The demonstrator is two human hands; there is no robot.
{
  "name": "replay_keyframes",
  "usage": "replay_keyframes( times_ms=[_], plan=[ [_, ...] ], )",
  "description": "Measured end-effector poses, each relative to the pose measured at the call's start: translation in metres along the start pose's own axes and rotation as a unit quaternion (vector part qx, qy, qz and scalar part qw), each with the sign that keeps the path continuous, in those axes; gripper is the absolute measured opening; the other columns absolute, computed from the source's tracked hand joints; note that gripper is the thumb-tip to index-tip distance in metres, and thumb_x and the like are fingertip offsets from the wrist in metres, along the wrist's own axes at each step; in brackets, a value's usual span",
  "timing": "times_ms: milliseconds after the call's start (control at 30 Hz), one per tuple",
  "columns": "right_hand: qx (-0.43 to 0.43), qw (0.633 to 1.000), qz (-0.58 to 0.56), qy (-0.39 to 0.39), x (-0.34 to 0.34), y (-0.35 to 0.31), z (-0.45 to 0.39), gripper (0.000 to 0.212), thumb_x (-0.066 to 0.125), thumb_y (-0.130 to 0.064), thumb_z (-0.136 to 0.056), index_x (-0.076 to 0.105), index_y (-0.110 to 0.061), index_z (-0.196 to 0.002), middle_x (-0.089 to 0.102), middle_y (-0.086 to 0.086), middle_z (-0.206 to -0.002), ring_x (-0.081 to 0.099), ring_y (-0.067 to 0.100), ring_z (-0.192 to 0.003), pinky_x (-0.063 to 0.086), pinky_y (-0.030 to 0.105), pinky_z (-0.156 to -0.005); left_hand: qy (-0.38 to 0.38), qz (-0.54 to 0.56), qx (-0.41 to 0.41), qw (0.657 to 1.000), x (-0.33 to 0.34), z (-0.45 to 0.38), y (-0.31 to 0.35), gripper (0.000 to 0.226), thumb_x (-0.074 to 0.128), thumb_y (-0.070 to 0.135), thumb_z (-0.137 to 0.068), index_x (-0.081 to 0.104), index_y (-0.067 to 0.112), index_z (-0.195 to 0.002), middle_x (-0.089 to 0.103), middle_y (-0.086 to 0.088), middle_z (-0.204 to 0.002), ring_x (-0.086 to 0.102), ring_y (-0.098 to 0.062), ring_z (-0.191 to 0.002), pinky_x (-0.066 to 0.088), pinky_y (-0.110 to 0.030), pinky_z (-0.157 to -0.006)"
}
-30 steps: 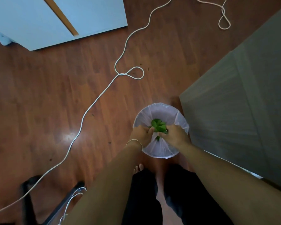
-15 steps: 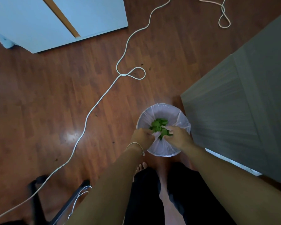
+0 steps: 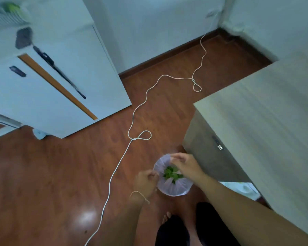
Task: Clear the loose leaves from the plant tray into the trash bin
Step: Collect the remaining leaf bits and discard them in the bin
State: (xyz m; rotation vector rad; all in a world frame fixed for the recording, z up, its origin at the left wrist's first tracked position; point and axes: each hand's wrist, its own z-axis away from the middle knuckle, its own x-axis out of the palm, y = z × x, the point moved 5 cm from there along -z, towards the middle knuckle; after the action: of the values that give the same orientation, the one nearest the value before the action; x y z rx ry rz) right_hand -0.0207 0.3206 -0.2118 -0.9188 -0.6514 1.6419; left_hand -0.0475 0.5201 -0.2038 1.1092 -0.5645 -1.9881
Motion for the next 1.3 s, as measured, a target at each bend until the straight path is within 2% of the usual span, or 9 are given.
replay_keyframes(
  times_ms=[133, 333, 533, 667, 800, 900, 967, 1100, 1300],
  plan=[
    [-0.073, 0.988, -0.129, 0.051, -0.035, -0.065, 0.061, 0.015, 0.066, -0.009, -0.089, 0.073, -0.022, -0.09, 0.075, 0.007, -0.081, 0.071, 0.021, -0.085, 0.056, 0.044, -0.091, -0.007, -0.007, 0.097, 0.995, -0.022, 0.033, 0.076, 0.016, 0.059, 0.046, -0.073, 0.073, 0.038, -0.075, 0.075, 0.001, -0.067, 0.071, -0.016, -0.061, 0.06, -0.042, -0.066],
    [-0.094, 0.947, -0.276, 0.132, -0.114, -0.055, 0.149, 0.016, 0.061, -0.01, -0.093, 0.075, -0.018, -0.094, 0.077, 0.008, -0.085, 0.071, 0.022, -0.083, 0.058, 0.034, -0.081, -0.051, -0.05, 0.224, 0.972, -0.009, 0.083, 0.182, 0.011, 0.065, 0.004, -0.089, 0.075, 0.008, -0.086, 0.073, 0.006, -0.076, 0.067, 0.008, -0.065, 0.048, -0.005, -0.058],
    [-0.062, 0.919, -0.298, 0.249, -0.237, 0.027, 0.246, 0.016, 0.054, -0.005, -0.097, 0.069, -0.006, -0.1, 0.072, 0.011, -0.083, 0.063, 0.018, -0.071, 0.054, 0.022, -0.065, -0.113, -0.029, 0.268, 0.956, 0.084, 0.116, 0.226, 0.013, 0.066, 0.009, -0.089, 0.075, 0.016, -0.083, 0.075, -0.003, -0.071, 0.073, -0.019, -0.062, 0.059, -0.034, -0.062],
    [-0.01, 0.912, -0.225, 0.343, -0.313, 0.108, 0.315, 0.015, 0.059, -0.011, -0.094, 0.072, -0.016, -0.1, 0.077, 0.003, -0.086, 0.068, 0.015, -0.077, 0.054, 0.028, -0.072, -0.215, -0.053, 0.262, 0.939, 0.18, 0.154, 0.254, 0.01, 0.068, 0.013, -0.087, 0.075, 0.02, -0.088, 0.076, -0.005, -0.074, 0.075, -0.025, -0.069, 0.06, -0.035, -0.066],
    [0.073, 0.906, -0.1, 0.405, -0.38, 0.181, 0.372, 0.014, 0.067, -0.021, -0.089, 0.074, -0.027, -0.099, 0.075, -0.008, -0.087, 0.068, 0.004, -0.076, 0.049, 0.02, -0.07, -0.255, -0.145, 0.324, 0.899, 0.275, 0.193, 0.292, 0.016, 0.069, 0.025, -0.079, 0.075, 0.023, -0.094, 0.076, 0.008, -0.083, 0.071, -0.005, -0.079, 0.053, -0.021, -0.079],
    [0.122, 0.916, 0.005, 0.382, -0.421, 0.223, 0.385, 0.021, 0.069, -0.023, -0.086, 0.072, -0.024, -0.106, 0.074, -0.007, -0.095, 0.066, 0.007, -0.084, 0.044, 0.016, -0.069, -0.292, -0.183, 0.348, 0.872, 0.342, 0.223, 0.317, 0.024, 0.071, 0.026, -0.08, 0.073, 0.022, -0.104, 0.074, 0.007, -0.089, 0.067, -0.001, -0.078, 0.052, -0.015, -0.08],
    [0.148, 0.921, 0.077, 0.353, -0.438, 0.244, 0.381, 0.026, 0.071, -0.021, -0.083, 0.07, -0.019, -0.109, 0.074, -0.001, -0.101, 0.066, 0.013, -0.089, 0.049, 0.025, -0.075, -0.324, -0.229, 0.34, 0.852, 0.385, 0.236, 0.323, 0.035, 0.07, 0.026, -0.083, 0.067, 0.025, -0.117, 0.069, 0.007, -0.101, 0.064, 0.001, -0.079, 0.051, -0.014, -0.082],
    [0.167, 0.93, 0.204, 0.256, -0.438, 0.264, 0.358, 0.036, 0.066, -0.018, -0.081, 0.065, -0.016, -0.116, 0.067, 0.003, -0.115, 0.062, 0.023, -0.11, 0.049, 0.034, -0.092, -0.326, -0.403, 0.348, 0.781, 0.452, 0.248, 0.313, 0.059, 0.069, 0.033, -0.083, 0.049, 0.022, -0.137, 0.052, -0.004, -0.133, 0.057, -0.021, -0.118, 0.046, -0.034, -0.104],
    [0.185, 0.926, 0.201, 0.262, -0.428, 0.259, 0.336, 0.027, 0.066, -0.045, -0.073, 0.064, -0.019, -0.079, 0.065, 0.001, -0.082, 0.066, 0.025, -0.079, 0.052, 0.033, -0.066, -0.314, -0.508, 0.326, 0.733, 0.48, 0.252, 0.305, 0.066, 0.074, 0.044, -0.074, 0.05, 0.021, -0.131, 0.05, -0.008, -0.127, 0.057, -0.027, -0.113, 0.048, -0.036, -0.099]
  ],
)
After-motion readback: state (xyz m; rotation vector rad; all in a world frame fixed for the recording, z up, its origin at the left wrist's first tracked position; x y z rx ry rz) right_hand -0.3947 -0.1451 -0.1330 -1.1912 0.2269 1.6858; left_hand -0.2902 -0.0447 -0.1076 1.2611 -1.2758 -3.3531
